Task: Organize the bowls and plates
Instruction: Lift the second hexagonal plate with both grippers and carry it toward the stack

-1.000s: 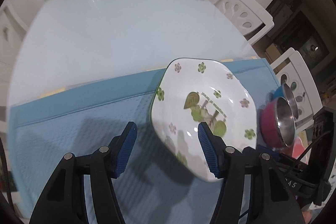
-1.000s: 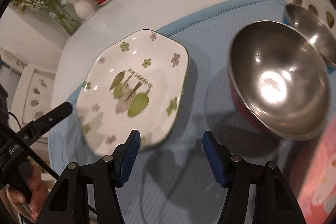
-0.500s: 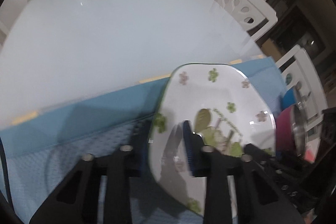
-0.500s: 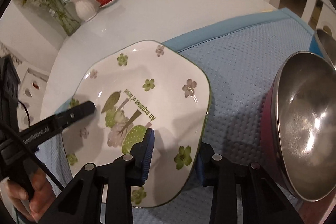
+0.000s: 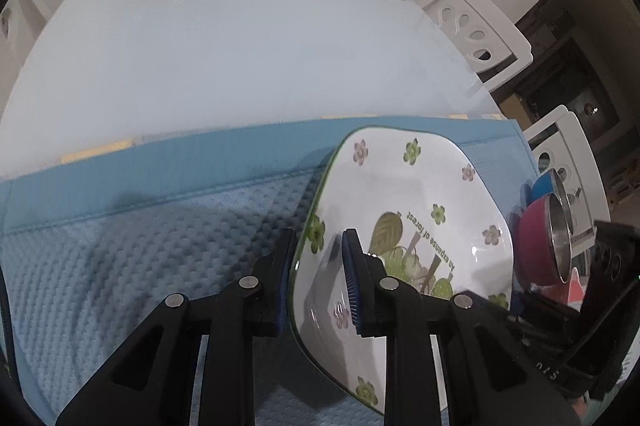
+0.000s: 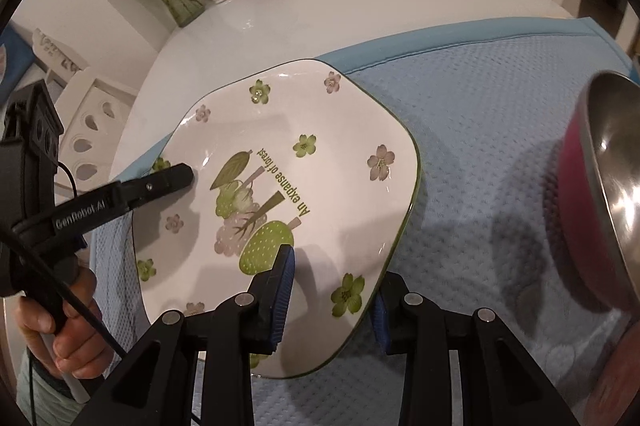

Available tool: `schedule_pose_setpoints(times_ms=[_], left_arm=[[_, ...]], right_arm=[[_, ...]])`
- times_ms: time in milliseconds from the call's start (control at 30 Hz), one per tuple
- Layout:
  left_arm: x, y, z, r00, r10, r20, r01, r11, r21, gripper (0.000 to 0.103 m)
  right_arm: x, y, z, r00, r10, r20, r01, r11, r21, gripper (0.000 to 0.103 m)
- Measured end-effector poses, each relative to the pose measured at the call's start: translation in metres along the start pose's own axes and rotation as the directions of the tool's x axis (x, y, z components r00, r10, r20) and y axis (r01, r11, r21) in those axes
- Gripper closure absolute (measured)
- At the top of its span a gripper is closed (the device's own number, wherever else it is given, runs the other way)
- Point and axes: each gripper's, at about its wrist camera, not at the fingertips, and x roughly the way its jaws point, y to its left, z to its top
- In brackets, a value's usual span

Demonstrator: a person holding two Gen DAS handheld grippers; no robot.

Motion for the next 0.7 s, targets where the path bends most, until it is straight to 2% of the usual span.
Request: schedule_pose_setpoints(times_ms=[100, 267, 333, 433, 700], left_arm=[[0.002, 0.0, -0.001, 0.999, -0.038, 0.009, 0.038, 0.999, -0.014, 0.073], [0.001, -0.012, -0.005, 0.999, 0.017, 0.042, -0.019, 0.998, 0.052, 0.074], [-0.002, -0.014, -0.006, 0.999, 0.015, 0.043, -0.019, 0.996, 0.086, 0.074], [-0.012, -0.013, -0.011, 0.998, -0.011, 0.054, 0.006, 0.996, 0.093, 0.074], [-0.051, -0.02, -0.017, 0.994, -0.008, 0.107, -0.005, 0.993, 0.119, 0.074]], right_arm=[[0.004, 0.0, 0.006, 0.999, 0.024, 0.022, -0.023, 0.999, -0.047, 0.068], [0.006, 0.007, 0.008, 0.998, 0.043, 0.047, -0.036, 0.989, -0.144, 0.065], [0.004, 0.012, 0.006, 0.998, 0.039, 0.056, -0.028, 0.981, -0.194, 0.065], [-0.003, 0.018, 0.0, 0.996, 0.051, 0.066, -0.034, 0.971, -0.238, 0.066], [-0.024, 0.038, -0.014, 0.994, 0.101, 0.05, -0.081, 0.951, -0.298, 0.066]])
